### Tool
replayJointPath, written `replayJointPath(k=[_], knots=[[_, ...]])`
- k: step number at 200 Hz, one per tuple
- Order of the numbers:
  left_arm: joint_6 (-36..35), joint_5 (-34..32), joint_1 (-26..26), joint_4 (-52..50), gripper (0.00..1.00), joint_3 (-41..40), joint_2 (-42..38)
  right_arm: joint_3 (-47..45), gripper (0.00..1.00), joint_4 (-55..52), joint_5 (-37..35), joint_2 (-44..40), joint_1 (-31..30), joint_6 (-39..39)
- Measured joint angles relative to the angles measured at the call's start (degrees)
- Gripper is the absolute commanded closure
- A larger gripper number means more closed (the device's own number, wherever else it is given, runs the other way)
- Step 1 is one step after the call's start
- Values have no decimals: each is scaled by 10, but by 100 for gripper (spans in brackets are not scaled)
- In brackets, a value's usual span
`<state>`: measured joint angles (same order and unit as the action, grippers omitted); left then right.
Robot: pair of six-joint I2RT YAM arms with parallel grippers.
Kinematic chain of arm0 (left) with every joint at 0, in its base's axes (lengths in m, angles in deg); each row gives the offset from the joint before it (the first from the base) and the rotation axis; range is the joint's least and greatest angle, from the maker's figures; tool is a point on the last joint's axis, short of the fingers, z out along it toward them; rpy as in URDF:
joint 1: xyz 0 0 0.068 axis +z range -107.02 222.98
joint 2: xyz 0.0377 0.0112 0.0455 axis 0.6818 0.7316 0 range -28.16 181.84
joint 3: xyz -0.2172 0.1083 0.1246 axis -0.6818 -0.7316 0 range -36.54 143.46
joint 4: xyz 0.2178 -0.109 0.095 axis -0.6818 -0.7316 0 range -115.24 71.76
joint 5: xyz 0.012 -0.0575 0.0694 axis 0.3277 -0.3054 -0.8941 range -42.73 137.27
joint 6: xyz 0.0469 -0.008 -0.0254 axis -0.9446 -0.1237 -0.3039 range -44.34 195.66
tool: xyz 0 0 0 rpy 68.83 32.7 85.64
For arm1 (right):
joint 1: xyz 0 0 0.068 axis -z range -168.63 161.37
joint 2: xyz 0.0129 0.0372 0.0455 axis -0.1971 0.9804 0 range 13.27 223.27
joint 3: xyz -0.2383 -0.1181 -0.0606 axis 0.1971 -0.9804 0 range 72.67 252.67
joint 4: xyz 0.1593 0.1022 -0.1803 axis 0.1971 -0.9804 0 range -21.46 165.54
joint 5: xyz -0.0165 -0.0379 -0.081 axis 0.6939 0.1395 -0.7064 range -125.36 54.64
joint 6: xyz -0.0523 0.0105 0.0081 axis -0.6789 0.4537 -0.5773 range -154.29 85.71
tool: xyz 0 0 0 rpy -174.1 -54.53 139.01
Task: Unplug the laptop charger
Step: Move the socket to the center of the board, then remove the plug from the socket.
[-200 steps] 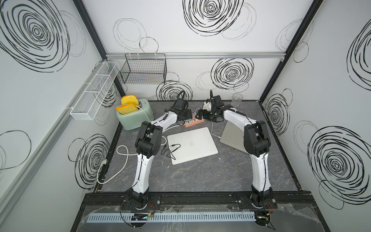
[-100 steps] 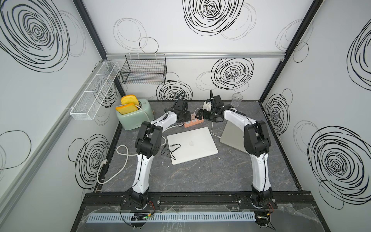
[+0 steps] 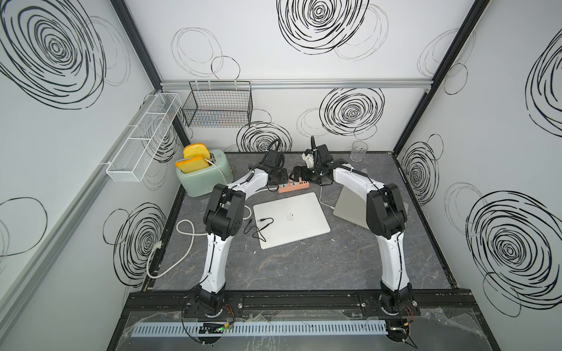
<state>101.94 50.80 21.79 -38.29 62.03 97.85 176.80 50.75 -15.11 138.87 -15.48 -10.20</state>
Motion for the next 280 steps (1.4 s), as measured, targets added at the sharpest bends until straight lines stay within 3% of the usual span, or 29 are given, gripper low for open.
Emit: replayJointPath(k=[75, 163, 280], knots=[[-22, -10, -1, 9, 65, -94, -65, -116, 0, 4, -19, -36, 17, 0], [-25, -14, -5, 17, 65, -108, -74, -49, 1, 17, -36, -2, 26, 1], [-24, -15, -6, 17, 65, -109, -74, -16, 1, -39, -142, 46, -2, -70]])
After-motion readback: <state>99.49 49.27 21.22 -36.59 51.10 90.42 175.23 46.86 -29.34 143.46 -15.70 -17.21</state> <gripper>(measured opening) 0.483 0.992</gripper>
